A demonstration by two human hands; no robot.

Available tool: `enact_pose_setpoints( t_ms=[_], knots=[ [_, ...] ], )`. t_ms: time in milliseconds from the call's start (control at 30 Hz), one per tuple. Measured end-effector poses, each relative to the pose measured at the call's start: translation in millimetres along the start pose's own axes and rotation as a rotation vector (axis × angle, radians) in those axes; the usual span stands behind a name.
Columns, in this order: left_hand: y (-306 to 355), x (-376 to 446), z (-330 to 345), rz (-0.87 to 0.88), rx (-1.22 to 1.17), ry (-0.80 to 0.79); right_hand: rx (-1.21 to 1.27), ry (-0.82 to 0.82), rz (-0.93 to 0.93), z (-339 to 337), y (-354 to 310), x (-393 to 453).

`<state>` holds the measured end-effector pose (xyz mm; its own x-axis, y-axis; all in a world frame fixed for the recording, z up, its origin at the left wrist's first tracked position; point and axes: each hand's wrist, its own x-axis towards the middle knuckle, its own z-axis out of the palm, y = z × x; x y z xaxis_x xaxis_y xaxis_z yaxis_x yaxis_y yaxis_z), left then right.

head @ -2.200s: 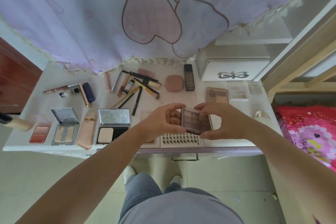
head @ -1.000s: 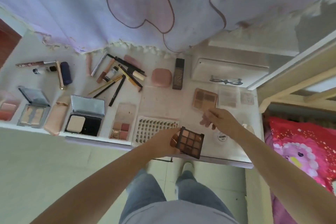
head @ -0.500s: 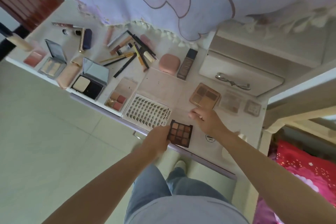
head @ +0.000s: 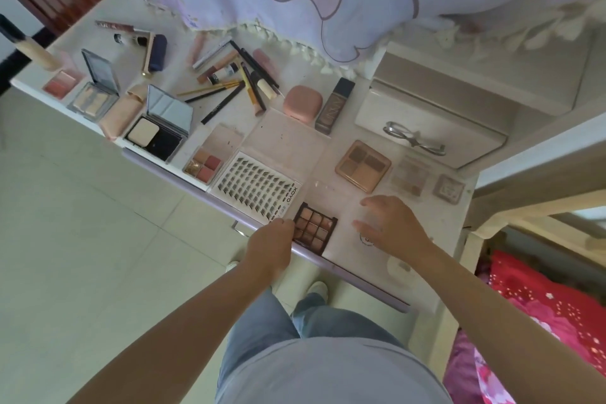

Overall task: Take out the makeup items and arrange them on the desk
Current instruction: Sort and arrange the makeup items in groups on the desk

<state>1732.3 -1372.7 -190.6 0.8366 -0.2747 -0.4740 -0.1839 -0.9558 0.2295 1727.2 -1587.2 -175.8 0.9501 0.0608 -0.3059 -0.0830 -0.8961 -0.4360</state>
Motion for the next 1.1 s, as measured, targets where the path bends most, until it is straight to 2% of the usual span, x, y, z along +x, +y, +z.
enact_pose_setpoints(
  t_ms=[133, 233, 300, 367, 467, 533, 633, 700, 767, 833, 933, 1100],
  knots=[
    [-0.9, -4.3, 0.7, -0.01, 0.023, 0.04, -0.277, -0.126, -0.009, 18.1, 4.0, -17.9],
    [1.1, -9.3, 0.3, 0.017, 0.0, 0.093, -0.254, -0.136, -0.028, 21.2, 1.6, -16.9],
    [3.1, -13.3, -1.3, 0.046, -0.055, 0.13, -0.047, -0.087, 0.021, 17.5, -3.2, -15.4],
    [7.1, -16.6, -4.8, 0.074, -0.161, 0.158, 0.268, -0.016, 0.107, 7.3, -8.5, -15.6],
    [15.6, -17.6, -16.3, 0.108, -0.432, 0.19, 0.663, 0.047, 0.124, -12.9, -14.0, -22.2],
    [21.3, -16.1, -26.6, 0.096, -0.648, 0.145, 0.818, 0.071, 0.087, -26.0, -19.2, -29.0],
    [30.2, -15.4, -43.0, 0.0, -0.999, -0.029, 0.932, 0.151, -0.015, -39.6, -31.2, -35.9],
    [35.1, -17.7, -51.6, -0.021, -1.241, -0.173, 0.919, 0.178, -0.056, -43.0, -40.1, -39.0],
    [38.8, -22.7, -58.1, 0.045, -1.416, -0.312, 0.86, 0.207, -0.084, -43.2, -48.8, -41.2],
    [41.1, -27.4, -61.3, 0.124, -1.522, -0.381, 0.8, 0.227, -0.123, -43.1, -57.0, -42.8],
    [42.7, -30.3, -62.8, 0.165, -1.513, -0.302, 0.636, 0.246, -0.182, -40.7, -65.0, -45.2],
    [42.0, -32.8, -59.6, 0.138, -1.228, -0.164, 0.519, 0.236, -0.199, -34.1, -67.0, -46.3]
  ],
)
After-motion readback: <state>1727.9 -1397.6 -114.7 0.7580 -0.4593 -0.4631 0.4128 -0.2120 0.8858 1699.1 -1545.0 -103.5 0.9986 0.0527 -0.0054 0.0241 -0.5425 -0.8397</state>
